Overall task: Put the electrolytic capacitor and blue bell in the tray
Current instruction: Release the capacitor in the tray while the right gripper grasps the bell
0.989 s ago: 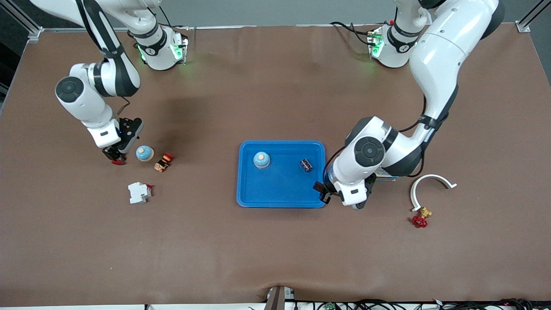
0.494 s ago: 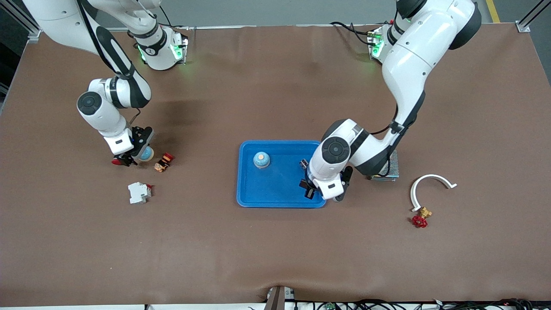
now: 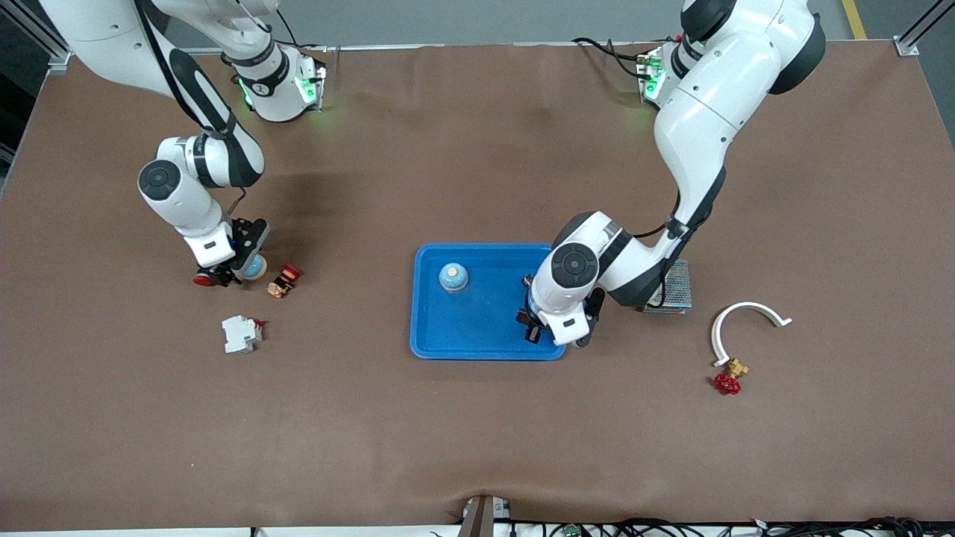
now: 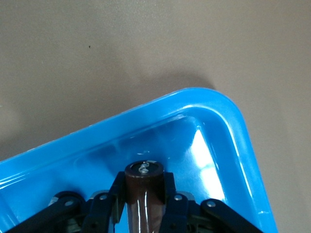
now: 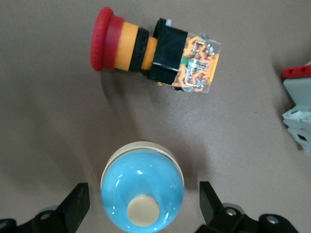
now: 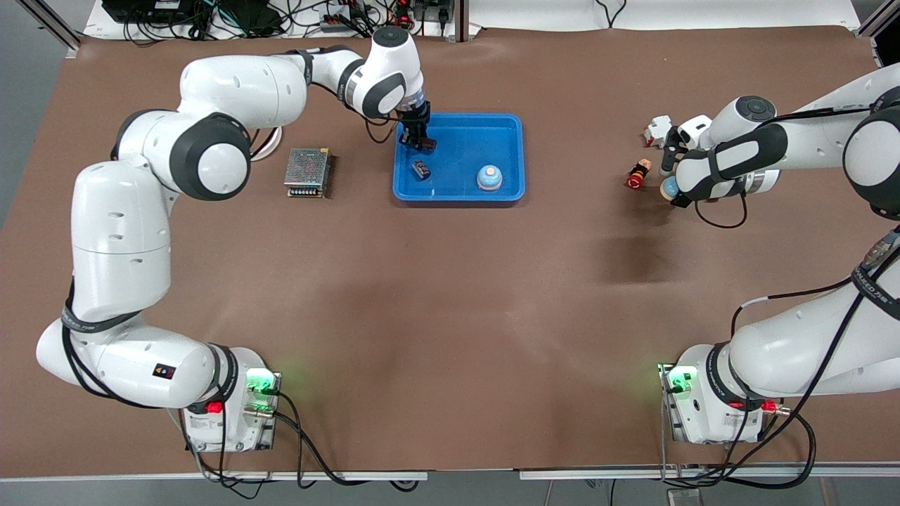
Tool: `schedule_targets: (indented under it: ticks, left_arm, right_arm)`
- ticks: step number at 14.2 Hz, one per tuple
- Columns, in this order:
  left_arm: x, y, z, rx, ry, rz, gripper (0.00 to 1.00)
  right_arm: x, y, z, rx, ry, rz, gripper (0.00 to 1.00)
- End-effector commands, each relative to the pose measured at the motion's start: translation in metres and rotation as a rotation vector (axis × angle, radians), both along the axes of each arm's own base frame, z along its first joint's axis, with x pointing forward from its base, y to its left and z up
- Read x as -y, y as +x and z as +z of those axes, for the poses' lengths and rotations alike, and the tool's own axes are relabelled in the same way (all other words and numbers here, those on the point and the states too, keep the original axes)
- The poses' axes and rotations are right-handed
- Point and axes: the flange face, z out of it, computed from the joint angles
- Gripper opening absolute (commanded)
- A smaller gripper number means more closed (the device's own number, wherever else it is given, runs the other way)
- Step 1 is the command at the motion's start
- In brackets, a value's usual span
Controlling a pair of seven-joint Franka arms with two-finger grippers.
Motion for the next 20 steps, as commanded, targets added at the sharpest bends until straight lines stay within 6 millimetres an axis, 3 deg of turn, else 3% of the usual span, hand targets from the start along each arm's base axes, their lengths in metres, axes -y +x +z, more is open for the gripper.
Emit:
schedule_targets:
  ticks: [1,5,6,8,10,11,16,20]
  left_arm:
    - [0.002,0.008,0.011,0.038,0.000,0.017,1.00]
    - [-0.010,0.021,0.046,0.079,0.005,0.020,1.00]
    - [-0.024,0.030,0.059,0.089,0.010,0.021,1.00]
    - [-0.053,0.046,0.087,0.107,0.023,-0.020,1.00]
    - [-0.069,0.050,0.110,0.110,0.055,-0.086,1.00]
    - [-0.079,0.053,0.121,0.111,0.074,-0.123,1.00]
    - [-0.141,0.068,0.170,0.102,0.134,-0.269,1.00]
    - [-0.193,0.074,0.206,0.083,0.178,-0.453,1.00]
  right_arm:
    - [0.002,-0.008,-0.005,-0.004,0.004,0.011,1.00]
    - [0.001,-0.008,-0.008,-0.009,0.004,0.011,1.00]
    - [0.001,-0.008,-0.008,-0.010,0.004,0.013,1.00]
    - [0.001,-0.008,-0.008,-0.009,0.004,0.014,0.62]
    - [0.000,-0.006,-0.006,-0.009,0.004,0.013,0.38]
    - [0.001,-0.006,-0.006,-0.009,0.004,0.012,0.35]
    - [-0.001,-0.002,0.009,-0.013,0.000,0.014,0.32]
    - [-0.012,0.012,0.059,-0.089,-0.004,-0.011,0.32]
